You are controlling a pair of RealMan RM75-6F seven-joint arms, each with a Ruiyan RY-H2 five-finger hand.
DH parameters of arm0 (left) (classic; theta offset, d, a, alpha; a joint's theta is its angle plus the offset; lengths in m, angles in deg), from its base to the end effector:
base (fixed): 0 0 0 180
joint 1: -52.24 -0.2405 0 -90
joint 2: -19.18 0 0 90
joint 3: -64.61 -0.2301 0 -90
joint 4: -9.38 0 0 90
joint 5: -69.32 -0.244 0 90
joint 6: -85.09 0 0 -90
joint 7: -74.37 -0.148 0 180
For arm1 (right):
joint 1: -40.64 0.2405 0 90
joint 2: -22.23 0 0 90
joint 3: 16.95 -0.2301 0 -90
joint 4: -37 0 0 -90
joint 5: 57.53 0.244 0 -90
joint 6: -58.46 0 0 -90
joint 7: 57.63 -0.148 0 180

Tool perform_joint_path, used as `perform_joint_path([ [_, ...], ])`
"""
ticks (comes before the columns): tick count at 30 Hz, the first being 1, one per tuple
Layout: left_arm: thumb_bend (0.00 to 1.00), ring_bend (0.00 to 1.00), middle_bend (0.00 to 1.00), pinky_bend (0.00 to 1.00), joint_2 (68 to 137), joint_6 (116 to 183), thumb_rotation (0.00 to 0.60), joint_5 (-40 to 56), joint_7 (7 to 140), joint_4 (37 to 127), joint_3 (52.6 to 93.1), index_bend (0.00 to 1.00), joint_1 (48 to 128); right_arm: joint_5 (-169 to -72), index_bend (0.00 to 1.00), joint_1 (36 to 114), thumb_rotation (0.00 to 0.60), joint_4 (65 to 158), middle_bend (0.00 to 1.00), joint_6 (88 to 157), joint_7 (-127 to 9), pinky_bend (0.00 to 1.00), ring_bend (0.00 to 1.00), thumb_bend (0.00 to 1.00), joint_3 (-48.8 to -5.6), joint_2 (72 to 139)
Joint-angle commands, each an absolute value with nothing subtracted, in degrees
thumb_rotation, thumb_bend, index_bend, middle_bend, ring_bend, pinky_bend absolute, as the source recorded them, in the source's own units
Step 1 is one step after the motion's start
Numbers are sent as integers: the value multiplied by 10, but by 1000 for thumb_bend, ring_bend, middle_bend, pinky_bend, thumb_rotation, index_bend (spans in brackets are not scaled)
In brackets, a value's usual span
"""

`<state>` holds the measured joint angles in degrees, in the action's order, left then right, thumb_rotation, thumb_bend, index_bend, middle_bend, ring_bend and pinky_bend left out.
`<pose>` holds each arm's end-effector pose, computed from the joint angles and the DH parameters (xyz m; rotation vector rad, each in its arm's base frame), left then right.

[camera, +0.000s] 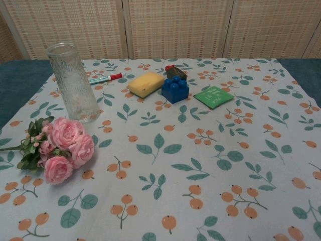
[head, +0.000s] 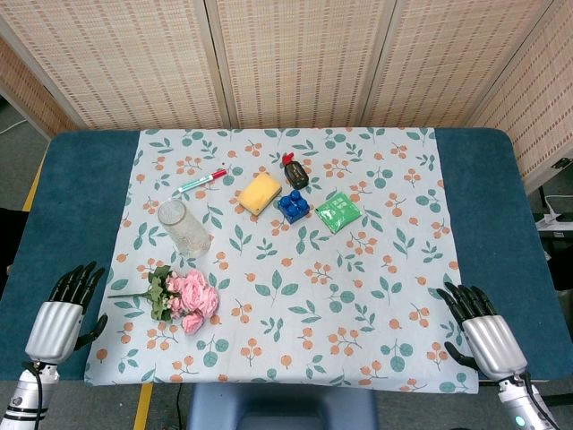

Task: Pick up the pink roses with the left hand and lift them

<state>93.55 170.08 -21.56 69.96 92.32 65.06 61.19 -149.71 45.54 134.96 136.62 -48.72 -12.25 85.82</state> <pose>-0.2912 0.1971 0.0657 -1.5409 -0.8000 -0.9289 -0.2811 -0.1466 0.0710 1.6566 -0.9758 0.7558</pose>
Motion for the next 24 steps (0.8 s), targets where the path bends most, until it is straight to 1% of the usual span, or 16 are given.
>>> perform_joint_path([
  [1,345,0,0,139,936,1694,600,-220,710,925,646,0,615,-1498,0,455,600,1350,0,1367,-487,0,0,213,-123,858],
  [9,345,0,0,156,946,1664,600,-250,759,938,627,0,635,-1498,0,454,600,1351,0,1371,-491,0,0,213,-125,855],
  [10,349,0,0,158,948,1652,600,-252,768,943,624,0,642,-1497,0,454,600,1352,0,1372,-493,0,0,213,-126,855],
  [11,352,0,0,160,955,1607,600,-253,766,952,623,0,667,-1498,0,454,600,1353,0,1372,-495,0,0,213,-125,854],
  [17,345,0,0,163,967,1480,600,-188,750,973,647,0,729,-1504,0,455,600,1355,0,1370,-502,0,0,213,-122,852],
  [21,347,0,0,166,987,1430,600,-150,727,963,664,0,758,-1503,0,456,600,1354,0,1366,-506,0,0,213,-122,850],
  [24,345,0,0,169,999,1411,600,-130,701,956,672,0,773,-1501,0,459,600,1355,0,1358,-510,0,0,213,-121,850],
])
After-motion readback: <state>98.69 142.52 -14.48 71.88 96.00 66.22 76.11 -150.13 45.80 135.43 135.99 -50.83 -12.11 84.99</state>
